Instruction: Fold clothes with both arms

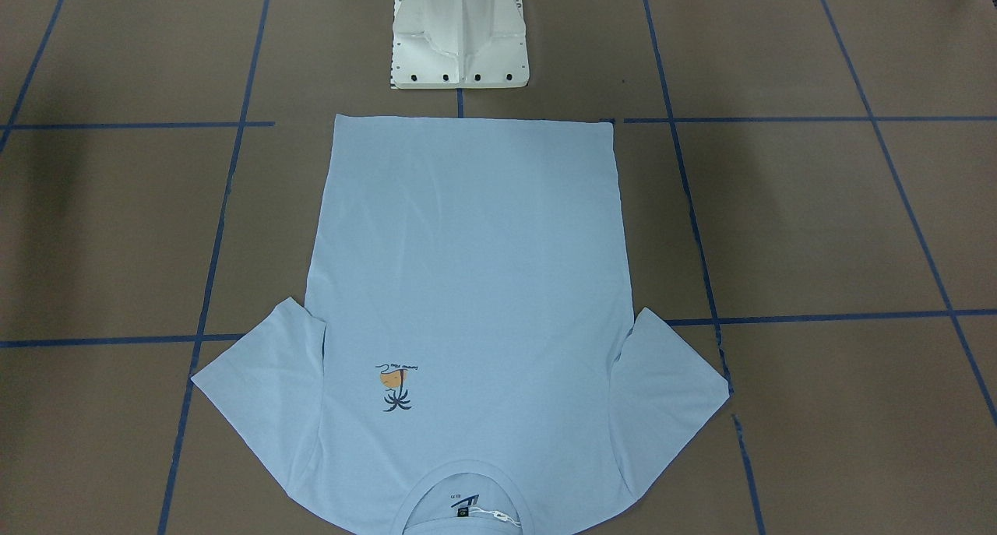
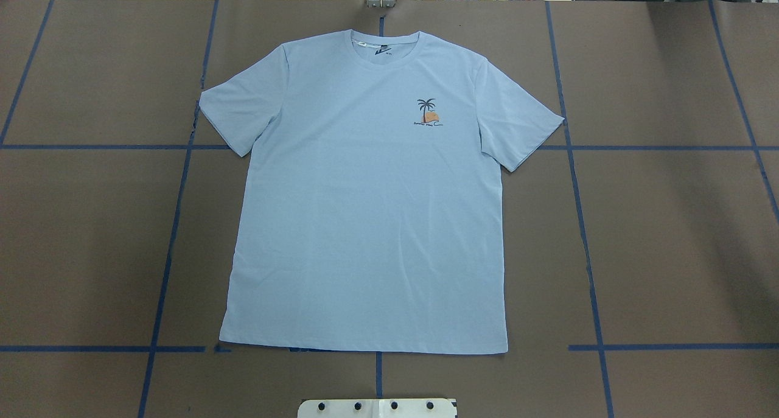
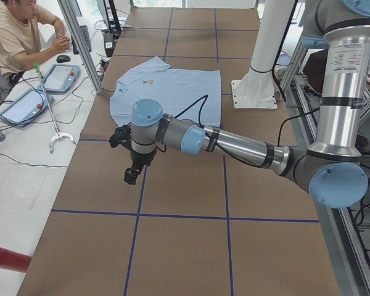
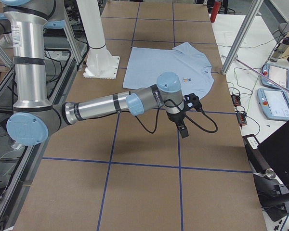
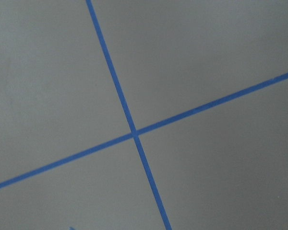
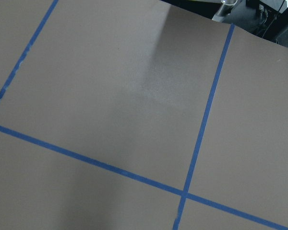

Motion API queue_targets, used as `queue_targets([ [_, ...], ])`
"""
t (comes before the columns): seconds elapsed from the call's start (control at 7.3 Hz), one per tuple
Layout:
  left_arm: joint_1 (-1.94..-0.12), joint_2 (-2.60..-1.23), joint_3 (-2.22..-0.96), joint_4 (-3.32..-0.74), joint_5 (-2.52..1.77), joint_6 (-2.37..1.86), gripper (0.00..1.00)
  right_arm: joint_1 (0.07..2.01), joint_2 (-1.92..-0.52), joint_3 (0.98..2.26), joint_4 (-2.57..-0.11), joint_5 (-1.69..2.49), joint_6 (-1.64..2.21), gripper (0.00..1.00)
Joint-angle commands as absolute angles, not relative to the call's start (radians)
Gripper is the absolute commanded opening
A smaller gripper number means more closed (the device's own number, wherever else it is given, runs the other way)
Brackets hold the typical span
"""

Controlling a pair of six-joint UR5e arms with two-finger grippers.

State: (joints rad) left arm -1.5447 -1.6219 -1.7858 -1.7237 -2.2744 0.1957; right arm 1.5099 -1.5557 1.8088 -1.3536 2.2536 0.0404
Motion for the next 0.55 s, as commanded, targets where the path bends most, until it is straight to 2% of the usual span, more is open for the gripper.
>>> queue_targets([
  [0.0,-1.549,-1.611,-1.746,-2.060,-2.258,0.184,1.00,1.496,-1.516,1.697,-1.159,2.288,0.110,1.00],
  [0.14,-1.546,-1.614,-1.711,-2.130,-2.258,0.181,1.00,1.456,-1.462,1.650,-1.099,2.287,0.150,1.00],
  [0.41,-1.548,-1.608,-1.707,-2.135,-2.261,0.181,1.00,1.267,-1.298,1.609,-1.088,2.173,0.538,1.00],
])
